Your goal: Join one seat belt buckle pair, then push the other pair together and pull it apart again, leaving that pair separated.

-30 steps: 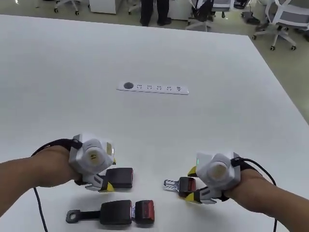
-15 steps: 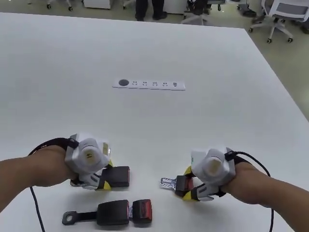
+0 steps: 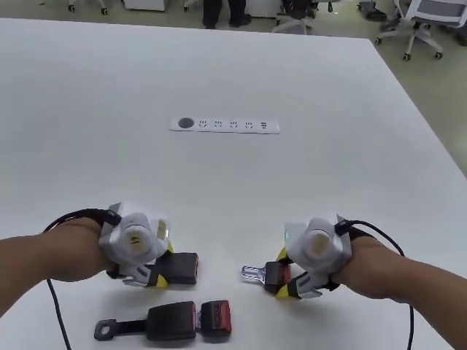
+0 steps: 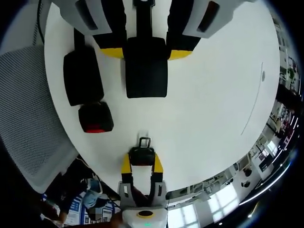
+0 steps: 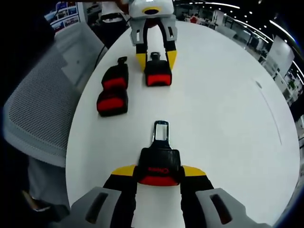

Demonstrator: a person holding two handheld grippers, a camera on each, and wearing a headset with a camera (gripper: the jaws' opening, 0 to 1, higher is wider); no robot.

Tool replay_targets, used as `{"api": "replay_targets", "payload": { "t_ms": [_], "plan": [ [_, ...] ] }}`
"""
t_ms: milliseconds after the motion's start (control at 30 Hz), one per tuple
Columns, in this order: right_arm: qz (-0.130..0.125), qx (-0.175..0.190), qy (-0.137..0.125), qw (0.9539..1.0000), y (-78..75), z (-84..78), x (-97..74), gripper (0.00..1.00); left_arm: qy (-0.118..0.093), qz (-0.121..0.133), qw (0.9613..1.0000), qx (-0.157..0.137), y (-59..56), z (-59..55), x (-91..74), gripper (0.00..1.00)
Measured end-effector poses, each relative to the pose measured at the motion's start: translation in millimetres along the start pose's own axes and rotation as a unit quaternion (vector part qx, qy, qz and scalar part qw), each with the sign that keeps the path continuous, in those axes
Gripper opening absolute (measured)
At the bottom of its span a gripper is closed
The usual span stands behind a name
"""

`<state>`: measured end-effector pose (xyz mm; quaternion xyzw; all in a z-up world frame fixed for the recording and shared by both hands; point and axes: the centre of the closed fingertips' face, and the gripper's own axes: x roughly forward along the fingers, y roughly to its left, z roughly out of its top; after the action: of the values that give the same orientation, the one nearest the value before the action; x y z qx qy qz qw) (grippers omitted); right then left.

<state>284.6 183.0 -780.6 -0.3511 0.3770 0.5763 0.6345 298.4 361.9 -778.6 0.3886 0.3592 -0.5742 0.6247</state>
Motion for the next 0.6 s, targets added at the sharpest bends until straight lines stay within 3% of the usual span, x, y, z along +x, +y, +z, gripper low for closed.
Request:
{"api": "replay_targets", "payload": {
  "t_ms": [200,600],
  "plan": [
    [0.002,-0.012,-0.001,0.9999,-0.8,9.8,4.6,0.32,0.001,-0.003,1.0000,-0.006,-0.4,-0.3,0.7,0.32],
    [0.011,-0.038,-0.011,0.9991,2.0,47.1,25.3,0.32,0.006,0.000,0.9999,-0.010,0.5,-1.3,1.3,0.32]
  ]
}}
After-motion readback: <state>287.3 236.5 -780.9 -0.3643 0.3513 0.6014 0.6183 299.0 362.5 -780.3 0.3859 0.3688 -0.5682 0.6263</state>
